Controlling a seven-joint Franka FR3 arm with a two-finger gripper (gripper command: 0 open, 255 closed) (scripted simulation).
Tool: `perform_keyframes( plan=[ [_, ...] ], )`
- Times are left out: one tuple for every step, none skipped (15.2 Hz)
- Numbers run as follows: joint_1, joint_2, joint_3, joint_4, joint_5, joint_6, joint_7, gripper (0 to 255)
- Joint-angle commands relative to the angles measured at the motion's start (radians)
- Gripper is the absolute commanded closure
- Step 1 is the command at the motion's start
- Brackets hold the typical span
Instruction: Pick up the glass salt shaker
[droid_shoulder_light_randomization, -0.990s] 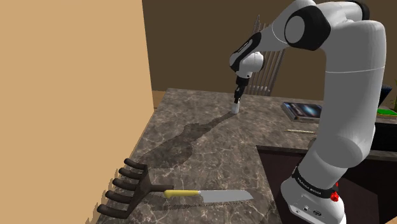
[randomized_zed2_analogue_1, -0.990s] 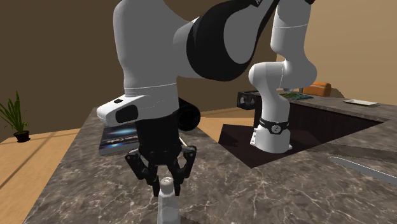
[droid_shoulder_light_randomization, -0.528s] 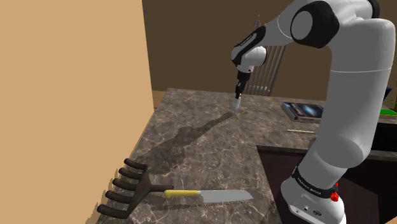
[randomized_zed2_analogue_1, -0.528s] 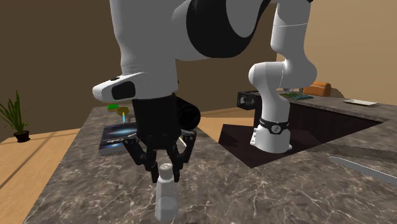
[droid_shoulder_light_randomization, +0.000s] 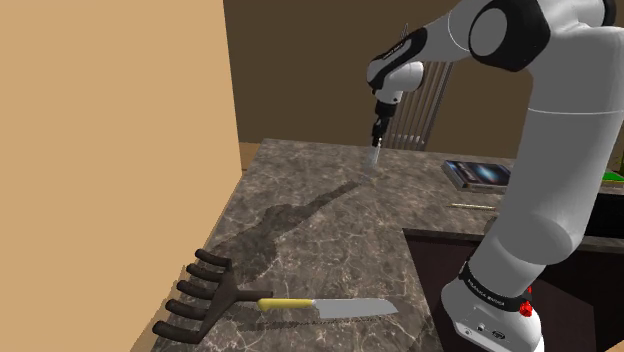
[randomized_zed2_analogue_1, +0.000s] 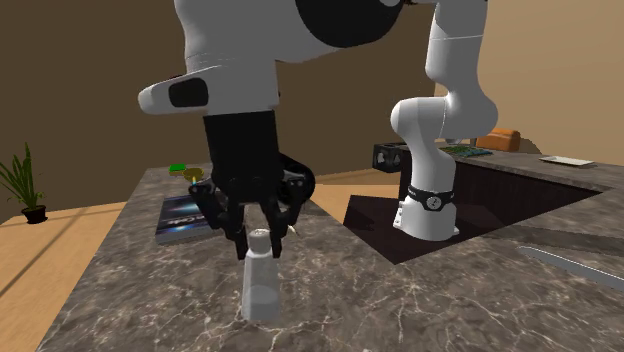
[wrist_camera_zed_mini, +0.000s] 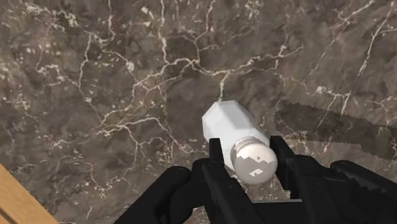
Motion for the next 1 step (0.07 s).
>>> perform_keyframes(
  plan=[
    [0.001,-0.002,0.0,0.005,-0.002,-0.007,0.003,255]
  ],
)
